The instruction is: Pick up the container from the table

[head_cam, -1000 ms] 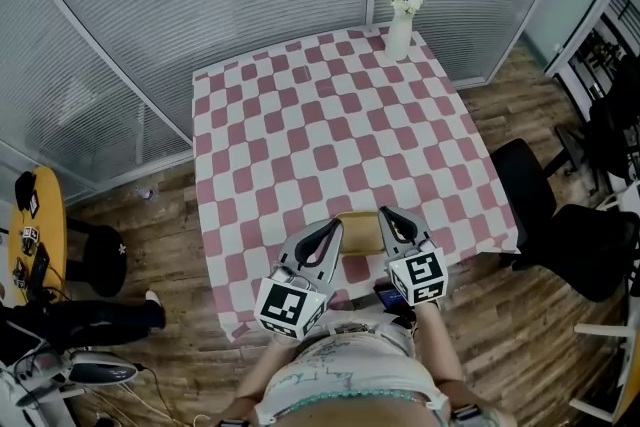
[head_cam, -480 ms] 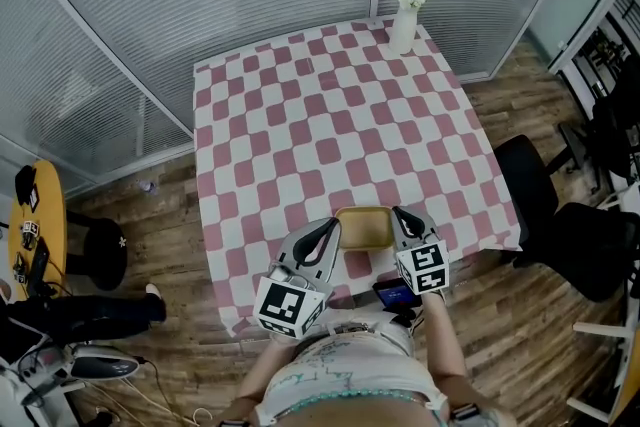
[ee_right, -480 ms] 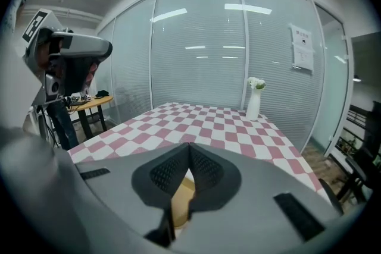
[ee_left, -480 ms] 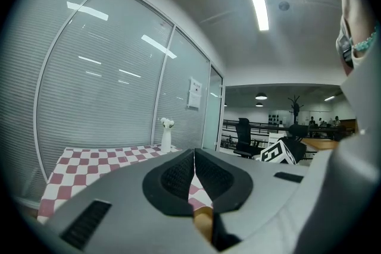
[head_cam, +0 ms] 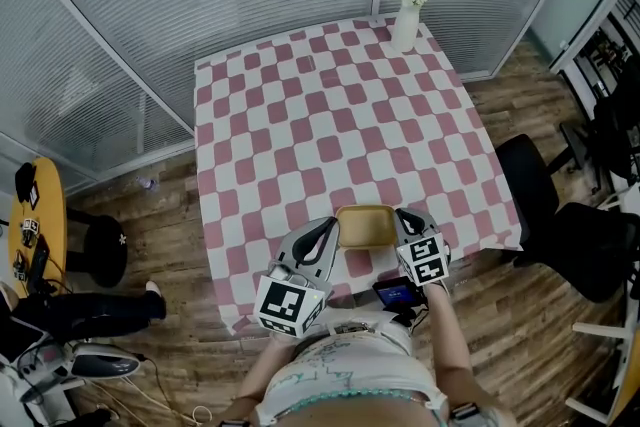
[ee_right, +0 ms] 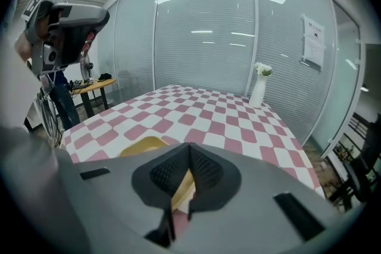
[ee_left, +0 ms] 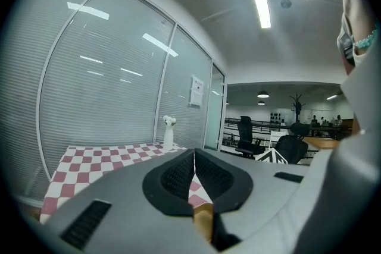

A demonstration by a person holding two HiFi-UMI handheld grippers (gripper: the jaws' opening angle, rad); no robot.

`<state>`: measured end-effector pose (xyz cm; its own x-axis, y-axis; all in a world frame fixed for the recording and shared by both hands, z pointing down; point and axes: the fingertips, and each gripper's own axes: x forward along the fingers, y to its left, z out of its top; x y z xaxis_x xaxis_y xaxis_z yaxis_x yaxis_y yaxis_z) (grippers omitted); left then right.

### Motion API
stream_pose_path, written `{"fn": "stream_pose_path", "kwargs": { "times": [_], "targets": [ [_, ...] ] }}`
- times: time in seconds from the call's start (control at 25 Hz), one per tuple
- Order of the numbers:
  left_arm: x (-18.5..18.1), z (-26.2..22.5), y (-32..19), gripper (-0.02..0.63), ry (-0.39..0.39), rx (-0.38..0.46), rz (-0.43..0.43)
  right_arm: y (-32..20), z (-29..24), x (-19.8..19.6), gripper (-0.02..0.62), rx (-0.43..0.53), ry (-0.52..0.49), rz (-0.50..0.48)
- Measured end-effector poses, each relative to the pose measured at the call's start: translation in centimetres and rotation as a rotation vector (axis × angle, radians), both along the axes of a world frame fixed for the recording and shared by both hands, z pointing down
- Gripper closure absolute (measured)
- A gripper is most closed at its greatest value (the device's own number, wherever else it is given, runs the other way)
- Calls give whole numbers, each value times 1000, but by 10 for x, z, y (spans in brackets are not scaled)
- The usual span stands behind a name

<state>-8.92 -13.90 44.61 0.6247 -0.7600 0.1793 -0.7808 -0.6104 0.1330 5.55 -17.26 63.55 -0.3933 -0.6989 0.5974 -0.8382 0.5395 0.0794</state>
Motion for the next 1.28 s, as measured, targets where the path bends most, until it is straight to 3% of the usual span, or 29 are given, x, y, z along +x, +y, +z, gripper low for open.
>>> {"fn": "stream_pose_path", "kwargs": {
  "times": [0.32, 0.76, 1.04, 1.28],
  "targets": [
    [-3, 6, 0, 589, -4, -15, -9, 4, 40, 6, 601, -89, 65, -17],
    [-10, 13, 1, 589, -3, -34, -18, 10, 68, 7, 602, -179, 74, -9],
    [-3, 8, -1, 589, 3, -25, -3, 3, 74, 15, 601, -184, 74, 30],
    [0, 12, 1, 589, -1, -33, 11, 4, 83, 14, 512, -242, 33, 68]
  ]
}}
